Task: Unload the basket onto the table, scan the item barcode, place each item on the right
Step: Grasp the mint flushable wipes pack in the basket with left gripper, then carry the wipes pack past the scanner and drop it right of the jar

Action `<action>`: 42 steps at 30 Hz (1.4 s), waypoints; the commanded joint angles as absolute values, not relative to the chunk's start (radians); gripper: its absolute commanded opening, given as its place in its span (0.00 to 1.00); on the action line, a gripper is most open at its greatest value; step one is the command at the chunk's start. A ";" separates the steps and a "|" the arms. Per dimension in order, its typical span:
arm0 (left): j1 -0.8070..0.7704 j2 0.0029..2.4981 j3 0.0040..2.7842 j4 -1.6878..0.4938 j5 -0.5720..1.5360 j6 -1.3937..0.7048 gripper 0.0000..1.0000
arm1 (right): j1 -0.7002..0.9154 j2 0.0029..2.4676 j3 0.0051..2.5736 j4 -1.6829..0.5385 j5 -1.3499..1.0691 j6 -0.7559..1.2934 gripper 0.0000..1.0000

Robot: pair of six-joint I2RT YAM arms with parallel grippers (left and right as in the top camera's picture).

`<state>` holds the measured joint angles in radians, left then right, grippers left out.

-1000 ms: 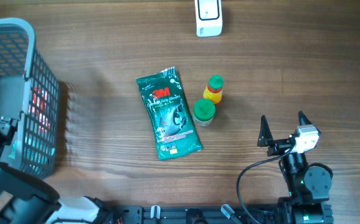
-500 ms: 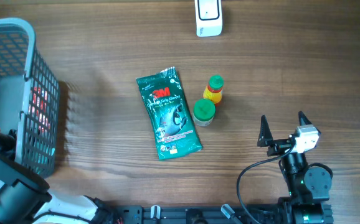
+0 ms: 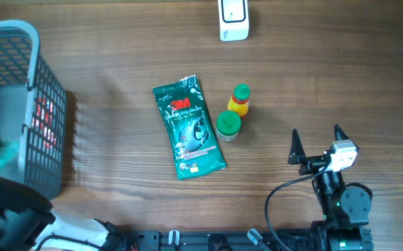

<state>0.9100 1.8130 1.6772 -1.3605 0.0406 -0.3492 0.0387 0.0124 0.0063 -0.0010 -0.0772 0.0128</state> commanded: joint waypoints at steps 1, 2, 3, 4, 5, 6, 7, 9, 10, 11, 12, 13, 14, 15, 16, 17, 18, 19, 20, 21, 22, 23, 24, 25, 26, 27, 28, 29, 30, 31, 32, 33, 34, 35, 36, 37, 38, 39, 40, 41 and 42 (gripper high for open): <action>0.907 1.797 2.113 -1.523 0.076 -0.348 0.40 | 0.038 0.004 0.005 0.002 -0.075 0.002 1.00; 0.907 1.793 2.187 -1.547 0.113 -0.348 0.40 | 0.038 0.004 0.005 0.002 -0.075 0.003 1.00; 0.907 1.785 2.247 -1.563 0.169 -0.348 0.39 | 0.038 0.004 0.005 0.002 -0.075 0.003 1.00; 0.907 1.774 2.296 -1.576 0.238 -0.348 0.39 | 0.038 0.004 0.005 0.002 -0.075 0.002 0.99; 0.900 1.749 2.337 -1.592 0.351 -0.348 0.40 | 0.038 0.004 0.005 0.002 -0.075 0.002 1.00; 0.892 1.729 2.344 -1.598 0.416 -0.347 0.40 | 0.038 0.004 0.005 0.002 -0.075 0.003 1.00; 0.877 1.706 2.343 -1.606 0.471 -0.347 0.40 | 0.038 0.004 0.005 0.002 -0.075 0.002 1.00; 0.813 1.660 2.343 -1.642 0.513 -0.347 0.40 | 0.038 0.004 0.005 0.002 -0.075 0.002 1.00; 0.786 1.649 2.343 -1.657 0.513 -0.343 0.39 | 0.038 0.004 0.005 0.002 -0.075 0.003 1.00; 0.734 1.633 2.343 -1.685 0.512 -0.339 0.39 | 0.038 0.004 0.005 0.002 -0.075 0.002 1.00; 0.656 1.614 2.341 -1.684 0.512 -0.329 0.38 | 0.038 0.004 0.005 0.002 -0.075 0.003 1.00; 0.603 1.603 2.341 -1.684 0.512 -0.324 0.38 | 0.038 0.004 0.005 0.002 -0.075 0.003 1.00; 0.529 1.593 2.341 -1.684 0.511 -0.324 0.38 | 0.038 0.004 0.005 0.002 -0.075 0.003 1.00; 0.468 1.589 2.341 -1.684 0.504 -0.324 0.37 | 0.038 0.004 0.005 0.002 -0.075 0.002 1.00; 0.387 1.586 2.341 -1.684 0.482 -0.324 0.36 | 0.038 0.004 0.005 0.002 -0.075 0.003 1.00; 0.312 1.587 2.341 -1.684 0.457 -0.325 0.35 | 0.038 0.004 0.005 0.002 -0.075 0.003 1.00; 0.246 1.589 2.341 -1.684 0.437 -0.325 0.35 | 0.038 0.004 0.005 0.002 -0.075 0.003 1.00; 0.178 1.594 2.341 -1.684 0.417 -0.330 0.35 | 0.038 0.004 0.005 0.002 -0.075 0.003 1.00; 0.109 1.599 2.341 -1.683 0.398 -0.339 0.35 | 0.038 0.004 0.005 0.002 -0.075 0.003 1.00; 0.005 1.607 2.340 -1.673 0.370 -0.352 0.36 | 0.038 0.004 0.005 0.002 -0.075 0.003 1.00; -0.089 1.615 2.340 -1.646 0.353 -0.352 0.35 | 0.038 0.004 0.005 0.002 -0.075 0.003 1.00; -0.164 1.622 2.340 -1.615 0.341 -0.352 0.36 | 0.038 0.004 0.005 0.002 -0.075 0.002 1.00; -0.224 1.630 2.340 -1.581 0.332 -0.352 0.36 | 0.038 0.004 0.005 0.002 -0.075 0.002 1.00; -0.281 1.637 2.340 -1.544 0.321 -0.352 0.36 | 0.038 0.004 0.005 0.002 -0.075 0.002 0.99; -0.334 1.648 2.340 -1.504 0.310 -0.352 0.36 | 0.038 0.004 0.005 0.002 -0.075 0.002 1.00; -0.401 1.665 2.340 -1.451 0.297 -0.352 0.36 | 0.038 0.004 0.005 0.002 -0.075 0.003 1.00; -0.457 1.684 2.340 -1.402 0.294 -0.352 0.36 | 0.038 0.004 0.005 0.002 -0.075 0.003 0.99; -0.507 1.707 2.340 -1.358 0.294 -0.352 0.36 | 0.038 0.004 0.005 0.002 -0.075 0.003 1.00; -0.557 1.736 2.340 -1.316 0.294 -0.352 0.36 | 0.038 0.004 0.005 0.002 -0.075 0.003 1.00; -0.583 1.753 2.340 -1.293 0.293 -0.351 0.36 | 0.038 0.004 0.005 0.002 -0.075 0.003 1.00; -0.640 1.803 2.340 -1.245 0.275 -0.351 0.37 | 0.038 0.004 0.005 0.002 -0.075 0.003 1.00; -0.671 1.836 2.340 -1.221 0.260 -0.352 0.37 | 0.038 0.004 0.005 0.002 -0.075 0.003 1.00; -0.699 1.876 2.340 -1.197 0.250 -0.351 0.37 | 0.038 0.004 0.005 0.002 -0.075 0.003 1.00; -0.720 1.909 2.340 -1.174 0.249 -0.351 0.37 | 0.038 0.004 0.005 0.002 -0.075 0.003 1.00; -0.742 1.953 2.340 -1.143 0.249 -0.351 0.37 | 0.038 0.004 0.005 0.002 -0.075 0.003 1.00; -0.760 1.985 2.340 -1.116 0.249 -0.350 0.37 | 0.038 0.004 0.005 0.002 -0.075 0.003 1.00; -0.774 2.020 2.340 -1.088 0.249 -0.346 0.37 | 0.038 0.004 0.005 0.002 -0.075 0.003 1.00; -0.791 2.062 2.340 -1.050 0.249 -0.344 0.37 | 0.038 0.004 0.005 0.002 -0.075 0.002 1.00; -0.801 2.098 2.340 -1.024 0.249 -0.344 0.37 | 0.038 0.004 0.005 0.002 -0.075 0.002 1.00; -0.808 2.123 2.340 -1.007 0.248 -0.344 0.37 | 0.038 0.004 0.005 0.002 -0.075 0.003 1.00; -0.814 2.157 2.340 -0.993 0.249 -0.348 0.37 | 0.038 0.004 0.005 0.002 -0.075 0.003 1.00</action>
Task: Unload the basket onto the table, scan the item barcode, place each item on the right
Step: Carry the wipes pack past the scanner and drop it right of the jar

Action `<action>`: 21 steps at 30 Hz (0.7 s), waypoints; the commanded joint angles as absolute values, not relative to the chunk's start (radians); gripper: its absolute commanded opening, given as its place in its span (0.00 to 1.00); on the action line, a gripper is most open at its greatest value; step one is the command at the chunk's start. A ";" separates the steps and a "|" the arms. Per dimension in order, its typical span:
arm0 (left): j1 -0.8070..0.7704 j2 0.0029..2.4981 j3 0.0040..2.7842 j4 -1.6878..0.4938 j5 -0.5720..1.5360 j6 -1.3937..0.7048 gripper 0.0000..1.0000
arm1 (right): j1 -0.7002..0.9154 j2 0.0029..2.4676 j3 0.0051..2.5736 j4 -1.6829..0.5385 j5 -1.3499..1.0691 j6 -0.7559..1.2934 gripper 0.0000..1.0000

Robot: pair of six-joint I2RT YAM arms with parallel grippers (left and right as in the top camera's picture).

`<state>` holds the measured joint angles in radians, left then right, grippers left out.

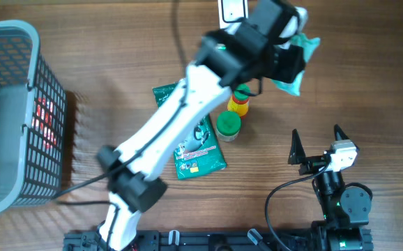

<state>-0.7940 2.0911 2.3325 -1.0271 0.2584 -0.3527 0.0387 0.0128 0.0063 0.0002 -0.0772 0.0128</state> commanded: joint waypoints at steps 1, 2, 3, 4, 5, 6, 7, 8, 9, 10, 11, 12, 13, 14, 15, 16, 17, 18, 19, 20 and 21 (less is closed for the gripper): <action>-0.820 2.191 2.340 -0.986 0.248 -0.348 0.37 | 0.038 0.004 0.005 0.002 -0.075 0.002 1.00; -0.823 2.209 2.339 -0.987 0.246 -0.349 0.37 | 0.038 0.004 0.005 0.002 -0.075 0.003 1.00; -0.829 2.250 2.339 -0.993 0.245 -0.352 0.37 | 0.038 0.004 0.005 0.002 -0.075 0.003 1.00; -0.835 2.280 2.339 -1.002 0.245 -0.352 0.38 | 0.038 0.004 0.005 0.002 -0.075 0.003 1.00; -0.841 2.304 2.337 -1.010 0.245 -0.352 0.38 | 0.038 0.004 0.005 0.002 -0.075 0.002 1.00; -0.847 2.325 2.335 -1.020 0.245 -0.355 0.38 | 0.038 0.004 0.005 0.002 -0.075 0.003 1.00; -0.856 2.348 2.334 -1.032 0.245 -0.356 0.38 | 0.038 0.004 0.005 0.002 -0.075 0.002 1.00; -0.864 2.368 2.328 -1.044 0.243 -0.356 0.37 | 0.038 0.004 0.005 0.002 -0.075 0.002 1.00; -0.875 2.387 2.322 -1.060 0.228 -0.361 0.37 | 0.038 0.004 0.005 0.002 -0.075 0.003 1.00; -0.886 2.407 2.321 -1.088 0.179 -0.389 0.37 | 0.038 0.004 0.005 0.002 -0.075 0.003 1.00; -0.896 2.421 2.321 -1.116 0.128 -0.411 0.37 | 0.038 0.004 0.005 0.002 -0.075 0.003 1.00; -0.902 2.432 2.321 -1.140 0.083 -0.427 0.37 | 0.038 0.004 0.005 0.002 -0.075 0.003 1.00; -0.912 2.445 2.321 -1.179 0.022 -0.455 0.37 | 0.038 0.004 0.005 0.002 -0.075 0.003 1.00; -0.917 2.450 2.321 -1.203 -0.006 -0.465 0.37 | 0.038 0.004 0.005 0.002 -0.075 0.003 1.00; -0.919 2.453 2.321 -1.218 -0.021 -0.470 0.37 | 0.038 0.004 0.005 0.002 -0.075 0.003 1.00; -0.919 2.458 2.321 -1.233 -0.043 -0.480 0.37 | 0.038 0.004 0.005 0.002 -0.075 0.003 1.00; -0.919 2.461 2.321 -1.241 -0.050 -0.480 0.37 | 0.038 0.004 0.005 0.002 -0.075 0.002 1.00; -0.919 2.463 2.321 -1.248 -0.051 -0.480 0.37 | 0.038 0.004 0.005 0.002 -0.075 0.003 1.00; -0.918 2.469 2.321 -1.259 -0.051 -0.480 0.37 | 0.038 0.004 0.005 0.002 -0.075 0.003 1.00; -0.918 2.474 2.321 -1.262 -0.051 -0.484 0.37 | 0.038 0.004 0.005 0.002 -0.075 0.003 1.00; -0.918 2.475 2.321 -1.266 -0.050 -0.490 0.39 | 0.038 0.004 0.005 0.002 -0.075 0.003 1.00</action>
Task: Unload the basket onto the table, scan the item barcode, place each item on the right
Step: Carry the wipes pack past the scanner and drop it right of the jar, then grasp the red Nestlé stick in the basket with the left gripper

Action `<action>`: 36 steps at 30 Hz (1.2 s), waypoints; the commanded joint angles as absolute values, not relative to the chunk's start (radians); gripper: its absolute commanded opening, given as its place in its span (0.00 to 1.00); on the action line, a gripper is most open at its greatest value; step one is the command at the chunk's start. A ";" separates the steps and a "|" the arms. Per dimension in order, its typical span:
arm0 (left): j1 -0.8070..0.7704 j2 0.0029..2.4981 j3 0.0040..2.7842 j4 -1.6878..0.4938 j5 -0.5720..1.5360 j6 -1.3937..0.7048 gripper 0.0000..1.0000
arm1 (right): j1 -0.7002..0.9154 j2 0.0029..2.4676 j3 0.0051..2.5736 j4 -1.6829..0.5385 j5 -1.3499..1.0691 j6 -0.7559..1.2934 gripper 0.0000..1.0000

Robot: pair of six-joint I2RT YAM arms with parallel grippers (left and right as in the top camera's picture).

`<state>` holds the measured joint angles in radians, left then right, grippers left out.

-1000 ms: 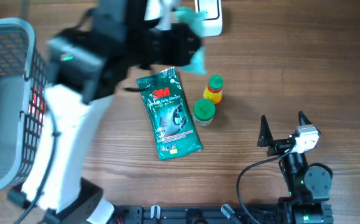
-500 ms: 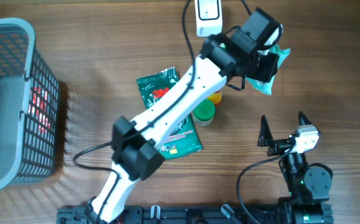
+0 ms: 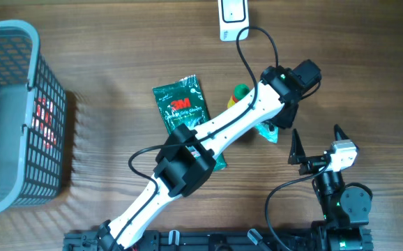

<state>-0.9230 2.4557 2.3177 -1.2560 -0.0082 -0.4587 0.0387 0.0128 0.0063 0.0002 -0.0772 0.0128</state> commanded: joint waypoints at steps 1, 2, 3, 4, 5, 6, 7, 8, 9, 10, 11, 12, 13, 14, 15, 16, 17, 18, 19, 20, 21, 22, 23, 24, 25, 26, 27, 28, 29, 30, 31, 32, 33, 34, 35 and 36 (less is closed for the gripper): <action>-0.918 2.475 2.321 -1.268 -0.051 -0.504 0.41 | 0.038 0.004 0.005 0.002 -0.075 0.003 1.00; -0.918 2.475 2.321 -1.268 -0.050 -0.510 0.42 | 0.038 0.004 0.005 0.002 -0.075 0.003 1.00; -0.918 2.474 2.321 -1.269 -0.050 -0.515 0.43 | 0.038 0.004 0.005 0.002 -0.075 0.002 1.00; -0.918 2.468 2.321 -1.269 -0.050 -0.514 0.44 | 0.038 0.004 0.005 0.002 -0.075 0.003 1.00; -0.918 2.458 2.321 -1.269 -0.050 -0.514 0.47 | 0.038 0.004 0.005 0.002 -0.075 0.003 1.00; -0.918 2.447 2.321 -1.270 -0.050 -0.513 0.51 | 0.038 0.004 0.005 0.002 -0.075 0.003 1.00; -0.918 2.430 2.321 -1.270 -0.050 -0.513 0.55 | 0.038 0.004 0.005 0.002 -0.075 0.003 1.00; -0.918 2.419 2.321 -1.269 -0.050 -0.508 0.57 | 0.038 0.004 0.005 0.002 -0.075 0.002 1.00; -0.917 2.400 2.321 -1.264 -0.051 -0.501 0.60 | 0.038 0.004 0.005 0.002 -0.075 0.003 1.00; -0.915 2.372 2.321 -1.254 -0.059 -0.501 0.62 | 0.038 0.004 0.005 0.002 -0.075 0.003 1.00; -0.911 2.351 2.322 -1.252 -0.066 -0.501 0.60 | 0.038 0.004 0.005 0.002 -0.075 0.003 1.00; -0.907 2.338 2.323 -1.253 -0.066 -0.501 0.59 | 0.038 0.004 0.005 0.002 -0.075 0.002 1.00; -0.900 2.317 2.323 -1.253 -0.066 -0.501 0.58 | 0.038 0.004 0.005 0.002 -0.075 0.003 1.00; -0.888 2.280 2.323 -1.251 -0.066 -0.500 0.60 | 0.038 0.004 0.005 0.002 -0.075 0.002 1.00; -0.872 2.237 2.323 -1.245 -0.065 -0.479 0.61 | 0.038 0.004 0.005 0.002 -0.075 0.003 1.00; -0.858 2.197 2.325 -1.241 -0.066 -0.464 0.61 | 0.038 0.004 0.005 0.002 -0.075 0.002 1.00; -0.841 2.147 2.329 -1.238 -0.065 -0.451 0.61 | 0.038 0.004 0.005 0.002 -0.075 0.003 1.00; -0.823 2.095 2.335 -1.237 -0.065 -0.448 0.62 | 0.038 0.004 0.005 0.002 -0.075 0.003 1.00; -0.807 2.053 2.339 -1.238 -0.065 -0.447 0.62 | 0.038 0.004 0.005 0.002 -0.075 0.002 1.00; -0.792 2.006 2.343 -1.238 -0.065 -0.430 0.62 | 0.038 0.004 0.005 0.002 -0.075 0.002 1.00; -0.774 1.953 2.344 -1.238 -0.067 -0.406 0.62 | 0.038 0.004 0.005 0.002 -0.075 0.003 1.00; -0.751 1.887 2.344 -1.243 -0.085 -0.395 0.62 | 0.038 0.004 0.005 0.002 -0.075 0.003 1.00; -0.723 1.818 2.344 -1.256 -0.130 -0.395 0.62 | 0.038 0.004 0.005 0.002 -0.075 0.003 1.00; -0.704 1.779 2.344 -1.269 -0.170 -0.396 0.63 | 0.038 0.004 0.005 0.002 -0.075 0.002 1.00; -0.678 1.732 2.344 -1.289 -0.226 -0.396 0.63 | 0.038 0.004 0.005 0.002 -0.075 0.003 1.00; -0.636 1.676 2.344 -1.323 -0.295 -0.397 0.63 | 0.038 0.004 0.005 0.002 -0.075 0.002 1.00; -0.589 1.631 2.344 -1.360 -0.352 -0.398 0.63 | 0.038 0.004 0.005 0.002 -0.075 0.002 1.00; -0.553 1.605 2.344 -1.386 -0.382 -0.401 0.63 | 0.038 0.004 0.005 0.002 -0.075 0.002 1.00; -0.501 1.577 2.344 -1.419 -0.410 -0.401 0.63 | 0.038 0.004 0.005 0.002 -0.075 0.002 1.00; -0.440 1.552 2.344 -1.454 -0.421 -0.401 0.63 | 0.038 0.004 0.005 0.002 -0.075 0.002 1.00; -0.386 1.536 2.344 -1.480 -0.420 -0.405 0.62 | 0.038 0.004 0.005 0.002 -0.075 0.002 1.00; -0.310 1.519 2.344 -1.520 -0.421 -0.428 0.62 | 0.038 0.004 0.005 0.002 -0.075 0.003 1.00; -0.228 1.507 2.344 -1.562 -0.421 -0.454 0.62 | 0.038 0.004 0.005 0.002 -0.075 0.003 1.00; -0.144 1.500 2.344 -1.595 -0.420 -0.476 0.63 | 0.038 0.004 0.005 0.002 -0.075 0.003 1.00; -0.079 1.498 2.343 -1.617 -0.418 -0.491 0.63 | 0.038 0.004 0.005 0.002 -0.075 0.003 1.00; -0.014 1.499 2.343 -1.634 -0.416 -0.508 0.64 | 0.038 0.004 0.005 0.002 -0.075 0.002 1.00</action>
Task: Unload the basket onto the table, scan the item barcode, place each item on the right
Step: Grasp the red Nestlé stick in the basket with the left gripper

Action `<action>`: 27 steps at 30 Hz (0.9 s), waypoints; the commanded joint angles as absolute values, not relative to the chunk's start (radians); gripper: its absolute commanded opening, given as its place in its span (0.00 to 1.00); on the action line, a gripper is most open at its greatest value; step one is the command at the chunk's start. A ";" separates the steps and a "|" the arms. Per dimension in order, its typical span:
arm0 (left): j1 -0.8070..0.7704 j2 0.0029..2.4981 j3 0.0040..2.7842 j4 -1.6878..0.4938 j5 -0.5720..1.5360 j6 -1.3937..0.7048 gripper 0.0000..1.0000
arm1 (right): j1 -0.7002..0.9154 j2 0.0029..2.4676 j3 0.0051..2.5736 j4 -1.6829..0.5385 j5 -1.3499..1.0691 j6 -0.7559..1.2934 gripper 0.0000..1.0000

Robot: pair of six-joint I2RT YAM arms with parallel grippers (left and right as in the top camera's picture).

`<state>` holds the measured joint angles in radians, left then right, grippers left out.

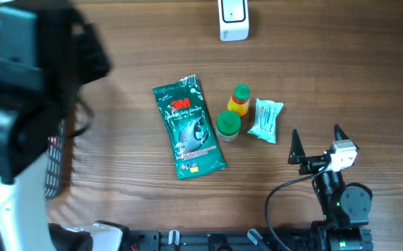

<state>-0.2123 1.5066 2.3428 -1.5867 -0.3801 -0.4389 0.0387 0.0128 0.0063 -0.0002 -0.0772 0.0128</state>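
Observation:
The white barcode scanner [233, 19] stands at the table's far edge. A small teal packet [265, 120] lies flat on the table, just right of the two bottles, with nothing holding it. A green 3M packet [189, 127] lies in the middle. My left arm [34, 77] fills the left side as a large blur close to the camera, and its fingers cannot be made out. At the near right my right gripper [318, 143] rests open and empty, a little below and right of the teal packet.
A green-lidded jar [228, 125] and a yellow-and-red bottle with a green cap [240, 100] stand between the two packets. The grey mesh basket [54, 164] at the left edge is mostly covered by the blurred left arm.
My left arm reached across to the teal packet beside the bottles; now the packet lies there alone and the arm is back at the left over the basket. The right arm has not moved.
First my left arm was at the basket with something teal at it. Then it held the teal packet up close by the scanner. Then the packet was down on the table right of the bottles, and now it lies there released.

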 commanded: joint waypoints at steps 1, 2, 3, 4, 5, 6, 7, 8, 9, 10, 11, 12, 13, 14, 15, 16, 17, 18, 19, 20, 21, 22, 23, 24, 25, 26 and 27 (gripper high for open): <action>0.067 1.502 2.341 -1.645 -0.408 -0.524 0.66 | 0.038 0.004 0.005 0.002 -0.075 0.002 1.00; 0.146 1.505 2.336 -1.647 -0.383 -0.533 0.70 | 0.038 0.004 0.005 0.002 -0.075 0.002 1.00; 0.229 1.508 2.326 -1.645 -0.340 -0.533 0.71 | 0.038 0.004 0.005 0.002 -0.075 0.003 0.99; 0.292 1.514 2.320 -1.644 -0.300 -0.533 0.71 | 0.038 0.004 0.005 0.002 -0.075 0.002 1.00; 0.402 1.525 2.305 -1.642 -0.219 -0.533 0.71 | 0.038 0.004 0.005 0.002 -0.075 0.002 1.00; 0.471 1.537 2.290 -1.637 -0.163 -0.532 0.71 | 0.038 0.004 0.005 0.002 -0.075 0.003 1.00; 0.537 1.550 2.268 -1.629 -0.113 -0.532 0.72 | 0.038 0.004 0.005 0.002 -0.075 0.002 1.00; 0.603 1.566 2.234 -1.619 -0.065 -0.532 0.72 | 0.038 0.004 0.005 0.002 -0.075 0.002 1.00; 0.640 1.578 2.207 -1.612 -0.038 -0.531 0.72 | 0.038 0.004 0.005 0.002 -0.075 0.002 1.00; 0.675 1.594 2.171 -1.602 -0.017 -0.528 0.72 | 0.038 0.004 0.005 0.002 -0.075 0.002 1.00; 0.701 1.608 2.127 -1.585 -0.015 -0.528 0.72 | 0.038 0.004 0.005 0.002 -0.075 0.003 1.00; 0.718 1.619 2.070 -1.557 -0.015 -0.523 0.72 | 0.038 0.004 0.005 0.002 -0.075 0.003 1.00; 0.727 1.627 2.022 -1.530 -0.013 -0.511 0.72 | 0.038 0.004 0.005 0.002 -0.075 0.002 1.00; 0.733 1.632 1.967 -1.497 -0.007 -0.500 0.72 | 0.038 0.004 0.005 0.002 -0.075 0.003 1.00; 0.737 1.635 1.893 -1.450 -0.004 -0.497 0.73 | 0.038 0.004 0.005 0.002 -0.075 0.002 1.00; 0.738 1.637 1.810 -1.390 0.011 -0.474 0.75 | 0.038 0.004 0.005 0.002 -0.075 0.003 1.00; 0.738 1.637 1.731 -1.327 0.037 -0.445 0.75 | 0.038 0.004 0.005 0.002 -0.075 0.003 1.00; 0.738 1.637 1.657 -1.267 0.060 -0.410 0.75 | 0.038 0.004 0.005 0.002 -0.075 0.002 1.00; 0.738 1.637 1.590 -1.205 0.088 -0.363 0.75 | 0.038 0.004 0.005 0.002 -0.075 0.002 1.00; 0.738 1.637 1.534 -1.154 0.109 -0.323 0.79 | 0.038 0.004 0.005 0.002 -0.075 0.002 0.99; 0.738 1.637 1.479 -1.102 0.124 -0.287 0.80 | 0.038 0.004 0.005 0.002 -0.075 0.002 1.00; 0.738 1.637 1.429 -1.055 0.123 -0.282 0.80 | 0.038 0.004 0.005 0.002 -0.075 0.003 1.00; 0.738 1.637 1.377 -1.003 0.123 -0.283 0.79 | 0.038 0.004 0.005 0.002 -0.075 0.002 1.00; 0.737 1.637 1.340 -0.962 0.123 -0.283 0.80 | 0.038 0.004 0.005 0.002 -0.075 0.003 1.00; 0.736 1.637 1.290 -0.907 0.123 -0.283 0.81 | 0.038 0.004 0.005 0.002 -0.075 0.002 1.00; 0.736 1.637 1.243 -0.853 0.125 -0.283 0.81 | 0.038 0.004 0.005 0.002 -0.075 0.003 1.00; 0.735 1.637 1.211 -0.814 0.134 -0.282 0.81 | 0.038 0.004 0.005 0.002 -0.075 0.003 1.00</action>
<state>0.7341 1.6459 1.3167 -0.9058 0.1001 -0.3248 0.0387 0.0128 0.0063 0.0002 -0.0772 0.0128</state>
